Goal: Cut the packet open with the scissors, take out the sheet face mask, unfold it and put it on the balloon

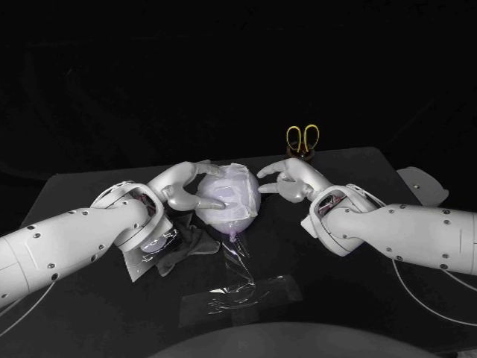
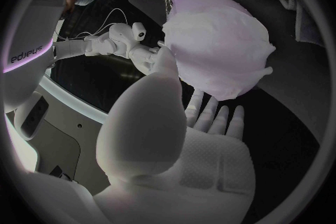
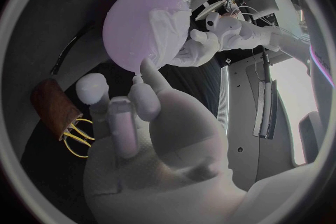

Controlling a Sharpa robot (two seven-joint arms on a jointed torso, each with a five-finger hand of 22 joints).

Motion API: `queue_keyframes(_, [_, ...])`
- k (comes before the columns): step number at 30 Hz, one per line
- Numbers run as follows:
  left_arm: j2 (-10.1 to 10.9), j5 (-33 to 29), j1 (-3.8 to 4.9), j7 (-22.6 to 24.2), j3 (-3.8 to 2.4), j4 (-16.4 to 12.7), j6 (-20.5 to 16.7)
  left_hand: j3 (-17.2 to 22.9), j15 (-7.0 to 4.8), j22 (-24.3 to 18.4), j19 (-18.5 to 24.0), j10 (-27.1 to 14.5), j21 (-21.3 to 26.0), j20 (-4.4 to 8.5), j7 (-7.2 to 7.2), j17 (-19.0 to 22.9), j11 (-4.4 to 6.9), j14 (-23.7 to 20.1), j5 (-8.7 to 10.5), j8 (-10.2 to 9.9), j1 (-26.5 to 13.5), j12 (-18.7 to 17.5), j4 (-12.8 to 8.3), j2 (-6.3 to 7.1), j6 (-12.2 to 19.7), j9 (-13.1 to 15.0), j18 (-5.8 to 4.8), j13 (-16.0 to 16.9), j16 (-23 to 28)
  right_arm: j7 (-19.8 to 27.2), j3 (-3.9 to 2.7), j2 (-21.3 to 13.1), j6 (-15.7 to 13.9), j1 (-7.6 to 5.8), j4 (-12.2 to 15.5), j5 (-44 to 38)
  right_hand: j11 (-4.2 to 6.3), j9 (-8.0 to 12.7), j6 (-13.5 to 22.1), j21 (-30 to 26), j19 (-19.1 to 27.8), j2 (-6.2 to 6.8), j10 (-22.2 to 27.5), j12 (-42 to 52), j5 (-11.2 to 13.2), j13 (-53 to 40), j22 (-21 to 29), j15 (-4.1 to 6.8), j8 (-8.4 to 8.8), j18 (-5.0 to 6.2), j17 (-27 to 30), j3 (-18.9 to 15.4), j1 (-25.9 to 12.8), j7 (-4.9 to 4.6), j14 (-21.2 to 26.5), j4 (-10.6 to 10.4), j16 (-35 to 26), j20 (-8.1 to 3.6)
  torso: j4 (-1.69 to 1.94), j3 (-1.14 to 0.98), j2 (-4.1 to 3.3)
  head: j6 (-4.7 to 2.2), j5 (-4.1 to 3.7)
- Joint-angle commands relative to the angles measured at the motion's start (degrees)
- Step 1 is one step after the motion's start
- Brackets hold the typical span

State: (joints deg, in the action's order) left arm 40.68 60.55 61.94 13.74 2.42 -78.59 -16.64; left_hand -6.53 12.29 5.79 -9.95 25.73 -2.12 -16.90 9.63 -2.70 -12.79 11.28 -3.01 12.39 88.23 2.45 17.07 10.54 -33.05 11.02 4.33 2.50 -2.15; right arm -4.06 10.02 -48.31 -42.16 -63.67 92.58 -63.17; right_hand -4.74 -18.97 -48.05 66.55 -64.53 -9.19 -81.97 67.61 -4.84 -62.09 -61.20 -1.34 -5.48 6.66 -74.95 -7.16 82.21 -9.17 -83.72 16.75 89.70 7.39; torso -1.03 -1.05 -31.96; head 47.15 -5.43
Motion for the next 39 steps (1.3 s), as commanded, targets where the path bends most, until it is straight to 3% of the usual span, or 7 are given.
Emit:
queue_keyframes(1, [0.02,-0.11,-0.12,-0.20,0.14,-0.17,1.49,0.37,-0.04,0.08,-0.37,0.45,-0.15,0.14,4.86,-0.06,0.11,0.26,0.10,0.16,0.04,0.11,0.08,-0.41,-0.46,0.10,-0.51,0.07,-0.30,0.62,-0.03,-0.02,-0.90,-0.02,-0.30,-8.89,1.23,1.80,4.18,-0.85,0.89,0.57,-8.03,22.39,1.10,-27.91,0.46,0.91,1.58,1.11,-15.05,0.67,1.49,0.47,-6.28,-0.04,0.30,-0.30,0.02,-0.05,-0.02,-0.17,-0.01])
queue_keyframes(9, [0.10,-0.24,-0.12,-0.19,0.14,-0.08,1.52,0.43,-0.03,0.10,-0.41,0.46,-0.17,0.15,4.87,-0.07,0.10,0.29,0.11,0.17,0.04,0.11,0.07,-0.50,-0.50,0.10,-0.48,0.07,-0.30,1.87,-0.03,-1.36,1.01,-0.02,0.72,-14.36,2.71,3.79,8.06,-2.02,2.10,1.69,-8.03,22.39,1.74,-27.91,1.24,2.29,2.16,1.33,-15.05,0.73,1.10,1.98,-6.28,-0.15,0.30,-1.44,-0.13,-0.05,0.06,-0.16,0.32])
queue_keyframes(15, [0.11,-0.29,-0.13,-0.16,0.14,-0.07,1.55,0.43,-0.03,0.10,-0.41,0.46,-0.17,0.15,4.87,-0.07,0.10,0.29,0.11,0.17,0.04,0.11,0.07,-0.50,-0.50,0.10,-0.48,0.07,-0.30,1.54,-0.03,-1.36,3.99,-0.02,0.72,-16.02,3.73,5.34,12.10,-3.28,3.33,2.52,-7.60,21.62,2.01,-27.41,2.18,3.10,2.38,1.57,-15.05,0.33,0.05,3.19,-6.28,-0.32,0.30,-2.15,-0.01,-0.08,-0.02,-0.10,0.28])
queue_keyframes(22, [0.13,-0.39,-0.13,-0.17,0.14,-0.12,1.58,0.43,-0.03,0.10,-0.41,0.46,-0.17,0.15,4.87,-0.07,0.10,0.29,0.11,0.17,0.04,0.11,0.07,-0.50,-0.50,0.10,-0.48,0.07,-0.30,1.21,-0.04,-0.97,6.73,-0.02,0.50,-15.12,3.36,3.29,4.44,-3.45,3.23,1.98,-7.76,21.90,1.91,-27.59,1.93,3.02,0.41,1.43,-15.05,0.22,-0.86,2.49,-6.28,-0.33,0.30,-2.39,-0.07,0.01,-0.02,0.14,0.25])
queue_keyframes(30, [0.07,-0.43,-0.13,-0.14,0.14,-0.08,1.61,0.64,0.01,0.11,-0.49,0.49,-0.20,0.16,4.89,-0.08,0.07,0.30,0.11,0.17,0.09,0.09,0.06,-0.80,-0.53,0.10,-0.42,0.06,-0.28,0.61,-0.04,0.01,8.31,-0.02,-0.65,-14.33,2.84,2.75,1.36,-3.58,3.15,1.84,-7.74,21.87,1.92,-27.58,1.80,2.61,-0.37,1.36,-15.05,-0.15,-1.60,2.09,-6.28,-0.34,0.30,-2.17,0.01,0.00,0.05,0.04,0.28])
queue_keyframes(33, [0.09,-0.46,-0.13,-0.15,0.14,-0.08,1.63,0.64,0.01,0.11,-0.49,0.49,-0.20,0.16,4.89,-0.08,0.07,0.30,0.11,0.17,0.09,0.09,0.06,-0.80,-0.53,0.10,-0.42,0.06,-0.28,0.46,-0.04,0.33,8.24,-0.02,-1.05,-14.25,2.10,2.74,-0.11,-3.56,2.95,1.49,-7.79,21.97,1.92,-27.64,1.60,2.06,-0.92,1.26,-15.05,-0.21,-1.65,1.82,-6.28,-0.26,0.30,-1.86,0.00,0.00,0.00,0.11,0.29])
queue_keyframes(39, [0.14,-0.49,-0.13,-0.18,0.14,-0.11,1.65,0.64,0.01,0.11,-0.49,0.49,-0.20,0.16,4.89,-0.08,0.07,0.30,0.11,0.17,0.09,0.09,0.06,-0.80,-0.53,0.10,-0.42,0.06,-0.28,0.48,-0.04,0.97,7.62,-0.02,-1.75,-14.17,2.02,2.77,-0.29,-3.47,2.84,1.40,-7.80,21.99,1.90,-27.65,1.47,1.97,-0.96,1.23,-15.05,-0.18,-1.59,1.77,-6.28,-0.23,0.30,-1.79,-0.05,-0.02,-0.03,0.12,0.21])
